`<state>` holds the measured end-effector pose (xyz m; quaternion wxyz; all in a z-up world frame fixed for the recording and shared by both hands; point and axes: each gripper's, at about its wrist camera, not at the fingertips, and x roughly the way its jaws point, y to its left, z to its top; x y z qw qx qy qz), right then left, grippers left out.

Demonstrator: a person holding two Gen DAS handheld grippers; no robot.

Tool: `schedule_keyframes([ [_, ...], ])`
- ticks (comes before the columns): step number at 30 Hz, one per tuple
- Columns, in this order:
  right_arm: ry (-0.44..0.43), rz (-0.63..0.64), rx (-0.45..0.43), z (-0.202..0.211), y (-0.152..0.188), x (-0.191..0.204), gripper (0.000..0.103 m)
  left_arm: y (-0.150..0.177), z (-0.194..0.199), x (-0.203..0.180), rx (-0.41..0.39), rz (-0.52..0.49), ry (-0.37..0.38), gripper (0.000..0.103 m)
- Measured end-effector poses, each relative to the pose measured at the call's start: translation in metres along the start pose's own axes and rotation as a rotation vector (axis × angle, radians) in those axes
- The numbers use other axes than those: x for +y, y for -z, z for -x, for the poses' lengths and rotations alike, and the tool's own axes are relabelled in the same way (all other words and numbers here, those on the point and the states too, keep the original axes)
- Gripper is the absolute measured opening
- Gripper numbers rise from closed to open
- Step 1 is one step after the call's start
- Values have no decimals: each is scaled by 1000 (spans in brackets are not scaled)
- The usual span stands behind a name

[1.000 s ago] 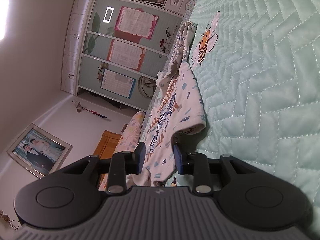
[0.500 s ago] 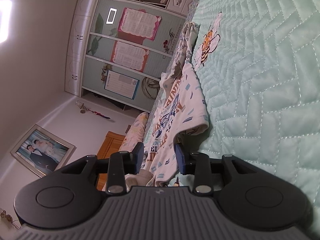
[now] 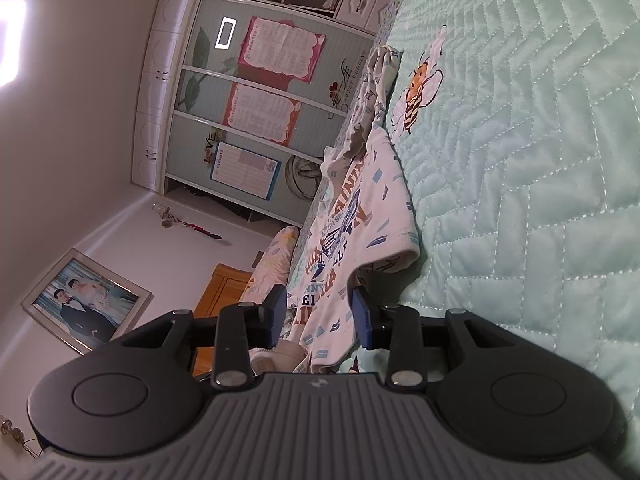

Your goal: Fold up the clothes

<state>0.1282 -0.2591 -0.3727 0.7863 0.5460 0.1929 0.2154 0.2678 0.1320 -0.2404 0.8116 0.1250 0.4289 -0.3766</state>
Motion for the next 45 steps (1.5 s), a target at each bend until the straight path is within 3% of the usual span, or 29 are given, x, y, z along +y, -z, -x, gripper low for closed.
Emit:
schedule_keyframes([
  [1, 0, 0, 0, 0, 0, -1, 39, 0, -3, -4, 15, -19, 17, 59],
  [2, -1, 0, 0, -1, -1, -1, 39, 0, -5, -8, 28, -34, 24, 40],
  [6, -3, 0, -1, -1, -1, -2, 39, 10, 5, -19, 3, -30, -20, 9],
  [11, -8, -2, -2, -2, -2, -3, 40, 28, 37, -37, -85, 12, -194, 9],
  [14, -12, -4, -3, -2, -2, -3, 40, 36, 45, -56, -113, 3, -352, 9],
  [17, -16, -5, -3, -2, -2, -3, 41, 43, 46, -78, -149, 41, -575, 8],
  [21, -20, -7, -3, -2, -2, -4, 41, 47, 78, -107, -251, 236, -869, 1],
  [24, -25, -8, -4, -1, -2, -5, 42, 56, 120, -130, -347, 368, -1010, 1],
  [28, -29, -11, -3, 1, -3, -7, 43, 72, 96, -104, -184, 403, -995, 2],
  [30, -34, -16, -1, 3, -2, -7, 44, 80, 85, -97, -176, 337, -900, 3],
  [33, -54, -29, 5, 7, -3, -8, 48, 84, 70, -98, -146, 160, -819, 11],
  [39, -66, -34, -2, 9, -1, -9, 49, 94, 47, -111, -24, -276, -793, 19],
  [41, -63, -29, -5, 9, 0, -8, 49, 98, 38, -114, 14, -407, -787, 28],
  [45, -61, -26, -9, 9, 0, -7, 49, 98, 21, -115, 80, -542, -732, 38],
])
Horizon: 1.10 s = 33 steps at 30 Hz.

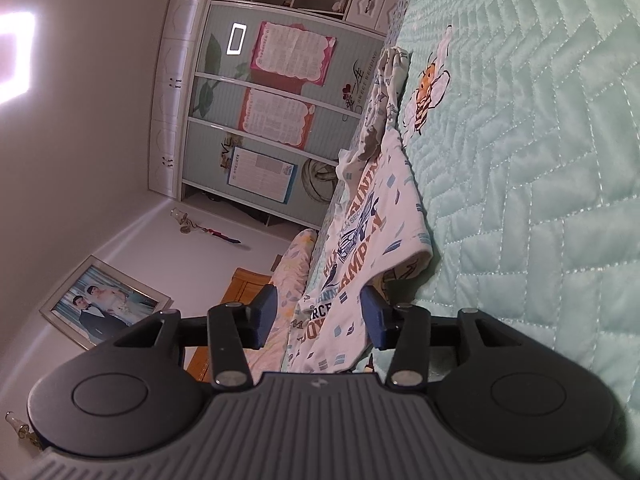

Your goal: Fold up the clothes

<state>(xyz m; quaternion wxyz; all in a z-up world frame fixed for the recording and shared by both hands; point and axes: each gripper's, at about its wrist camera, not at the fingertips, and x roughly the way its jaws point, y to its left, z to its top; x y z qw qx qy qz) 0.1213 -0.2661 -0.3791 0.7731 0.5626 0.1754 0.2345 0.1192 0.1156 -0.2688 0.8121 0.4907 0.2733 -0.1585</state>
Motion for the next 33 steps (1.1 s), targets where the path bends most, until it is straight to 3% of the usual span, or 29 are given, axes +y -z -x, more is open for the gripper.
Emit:
schedule_keyframes([
  [2, 0, 0, -1, 0, 0, 0, 49, -1, -7, -3, 7, -39, 57, 44],
  [6, -2, -1, -2, -1, 1, 1, 49, -1, -19, -2, 19, -46, 94, 42],
  [8, -4, -2, -3, -1, 1, 1, 49, -2, -22, 5, 29, -9, 119, 19],
  [10, -5, -3, -4, -2, 1, 1, 49, -2, -23, 7, 27, 7, 137, 19],
  [15, -9, -6, -7, -2, 1, 0, 50, 0, -11, 9, 4, 76, 95, 13],
  [20, -12, -7, -9, -2, 1, 0, 50, -4, 3, 19, -23, 273, -3, 11],
  [25, -15, -8, -11, 0, 2, 0, 50, -8, -3, 41, 52, 700, -172, 11],
  [29, -17, -10, -11, 0, 2, 1, 51, -3, 4, 34, 105, 977, -216, 11],
  [33, -19, -12, -11, -1, 2, 3, 51, -15, 23, 29, 44, 961, -205, 11],
])
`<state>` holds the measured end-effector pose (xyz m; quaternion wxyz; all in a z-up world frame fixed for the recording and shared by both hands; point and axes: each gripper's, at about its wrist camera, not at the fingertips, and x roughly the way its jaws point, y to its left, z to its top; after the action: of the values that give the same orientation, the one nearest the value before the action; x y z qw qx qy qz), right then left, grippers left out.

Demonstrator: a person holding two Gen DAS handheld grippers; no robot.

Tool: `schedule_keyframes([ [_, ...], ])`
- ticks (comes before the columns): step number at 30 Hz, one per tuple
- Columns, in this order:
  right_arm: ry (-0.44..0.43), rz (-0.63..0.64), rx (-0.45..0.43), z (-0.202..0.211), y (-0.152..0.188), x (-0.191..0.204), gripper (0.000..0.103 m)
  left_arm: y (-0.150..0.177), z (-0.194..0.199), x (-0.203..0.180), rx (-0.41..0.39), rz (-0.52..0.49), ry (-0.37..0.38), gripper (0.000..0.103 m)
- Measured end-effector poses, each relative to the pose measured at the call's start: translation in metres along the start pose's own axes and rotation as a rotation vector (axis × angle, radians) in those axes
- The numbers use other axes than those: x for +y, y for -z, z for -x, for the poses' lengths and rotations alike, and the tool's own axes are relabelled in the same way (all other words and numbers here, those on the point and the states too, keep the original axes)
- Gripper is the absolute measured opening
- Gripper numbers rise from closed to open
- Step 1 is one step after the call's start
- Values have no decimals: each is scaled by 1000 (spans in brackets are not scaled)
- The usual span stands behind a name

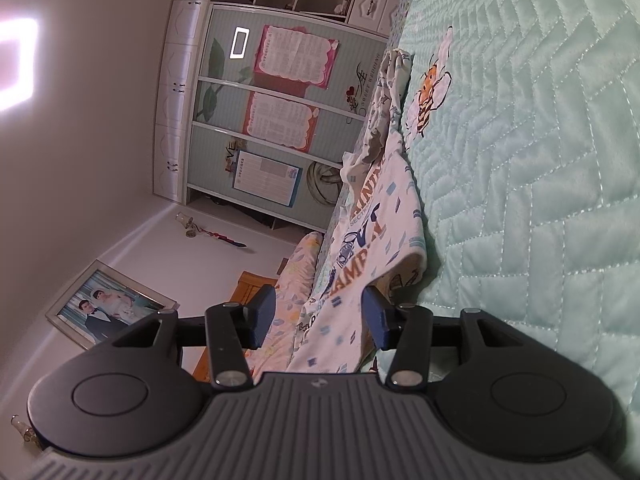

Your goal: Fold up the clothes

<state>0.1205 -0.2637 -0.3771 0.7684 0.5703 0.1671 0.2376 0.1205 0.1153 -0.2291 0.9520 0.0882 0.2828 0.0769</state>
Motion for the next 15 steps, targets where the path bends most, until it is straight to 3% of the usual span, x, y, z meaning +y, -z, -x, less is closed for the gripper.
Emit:
schedule_keyframes([
  [5, 11, -2, 9, -1, -1, 3, 51, -40, 15, -5, -77, -20, 20, 10],
  [7, 73, 10, 44, -1, -2, 12, 51, -53, 25, -9, -114, -51, 34, 10],
  [8, 144, 60, 77, -2, -2, 25, 54, -60, 31, -11, -128, -68, 43, 10],
  [9, 226, 164, 117, -5, 1, 43, 59, -67, 37, -13, -141, -85, 53, 10],
  [11, 371, 447, 165, -8, 17, 83, 88, -79, 44, -15, -149, -102, 72, 10],
  [13, 493, 753, 165, -11, 42, 118, 91, -88, 49, -19, -153, -119, 81, 10],
  [15, 534, 962, 150, -16, 62, 136, 91, -97, 54, -22, -155, -123, 90, 9],
])
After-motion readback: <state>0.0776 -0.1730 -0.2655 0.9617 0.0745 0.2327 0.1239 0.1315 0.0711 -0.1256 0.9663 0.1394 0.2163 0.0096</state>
